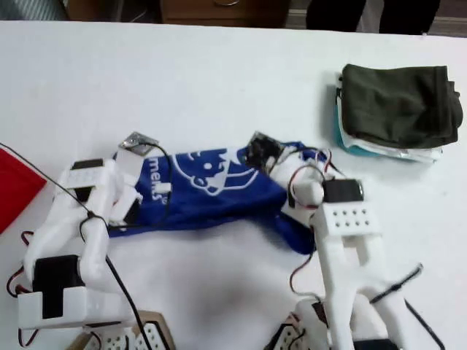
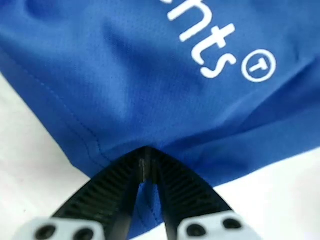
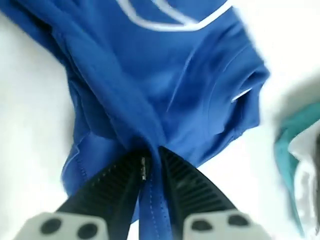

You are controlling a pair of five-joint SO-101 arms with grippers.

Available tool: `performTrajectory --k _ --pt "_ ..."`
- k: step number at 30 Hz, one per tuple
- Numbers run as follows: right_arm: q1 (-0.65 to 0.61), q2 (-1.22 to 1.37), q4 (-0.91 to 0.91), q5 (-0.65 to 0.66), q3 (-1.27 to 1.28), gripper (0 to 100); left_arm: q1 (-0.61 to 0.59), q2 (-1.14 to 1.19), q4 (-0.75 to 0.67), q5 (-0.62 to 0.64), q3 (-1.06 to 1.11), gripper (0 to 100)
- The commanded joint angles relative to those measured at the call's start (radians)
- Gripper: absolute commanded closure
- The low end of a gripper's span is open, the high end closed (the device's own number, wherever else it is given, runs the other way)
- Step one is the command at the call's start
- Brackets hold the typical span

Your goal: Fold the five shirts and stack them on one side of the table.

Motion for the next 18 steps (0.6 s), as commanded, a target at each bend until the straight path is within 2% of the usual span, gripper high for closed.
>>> performTrajectory --k 1,8,14,18 --pt "0.008 0.142 0.005 0.008 -0.127 97.4 -0.031 0.017 -0.034 0.003 -0.025 97" --pt "0.008 0.558 0.018 0.002 -0.45 97.2 -0.031 0.017 -0.034 0.003 -0.025 97" --pt "0.01 0.828 0.15 -0.002 -0.753 95.9 -0.031 0.017 -0.034 0.003 -0.025 97" --pt "0.033 0.94 0.226 -0.152 -0.967 85.5 -0.031 0.017 -0.034 0.003 -0.025 97"
